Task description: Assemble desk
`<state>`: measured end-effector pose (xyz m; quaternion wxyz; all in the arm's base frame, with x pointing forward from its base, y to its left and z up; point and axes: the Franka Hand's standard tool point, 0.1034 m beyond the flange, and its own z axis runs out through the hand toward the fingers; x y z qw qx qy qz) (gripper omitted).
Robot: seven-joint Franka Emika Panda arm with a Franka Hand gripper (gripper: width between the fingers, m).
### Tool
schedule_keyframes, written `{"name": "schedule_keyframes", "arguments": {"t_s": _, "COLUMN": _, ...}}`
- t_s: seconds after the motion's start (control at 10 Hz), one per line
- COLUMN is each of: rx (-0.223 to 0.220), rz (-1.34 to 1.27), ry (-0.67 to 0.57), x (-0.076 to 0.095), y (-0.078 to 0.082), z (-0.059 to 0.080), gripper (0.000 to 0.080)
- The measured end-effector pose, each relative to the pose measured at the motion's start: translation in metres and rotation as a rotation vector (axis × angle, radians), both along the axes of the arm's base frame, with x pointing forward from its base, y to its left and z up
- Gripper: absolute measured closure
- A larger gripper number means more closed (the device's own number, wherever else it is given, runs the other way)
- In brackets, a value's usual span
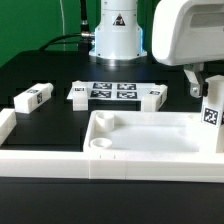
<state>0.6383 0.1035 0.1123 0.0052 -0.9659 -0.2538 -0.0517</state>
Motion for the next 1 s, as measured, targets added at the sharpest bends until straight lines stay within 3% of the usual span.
{"name": "schedule_keyframes", "arguments": {"t_s": 0.2, "rx": -0.002, "rz": 0.007, "ry": 0.007, "x": 0.0007, "y": -0.0001, "z": 0.0, "gripper": 0.0178}}
{"name": "schedule_keyframes", "arguments": {"t_s": 0.4, "rx": -0.002, "rz": 0.007, "ry": 0.008, "x": 0.0006, "y": -0.0001, "z": -0.0002, "gripper": 0.0515}}
{"name": "schedule_keyframes", "arguments": {"t_s": 0.7, "rx": 0.002, "rz": -0.036, "ry": 0.009, "x": 0.0005, "y": 0.0, "z": -0.0002, "gripper": 0.0511}}
{"name": "schedule_keyframes", "arguments": {"t_s": 1.0, "rx": 0.044, "rz": -0.336, "ry": 0.023, "x": 0.001, "y": -0.002, "z": 0.0001, "gripper": 0.0511}}
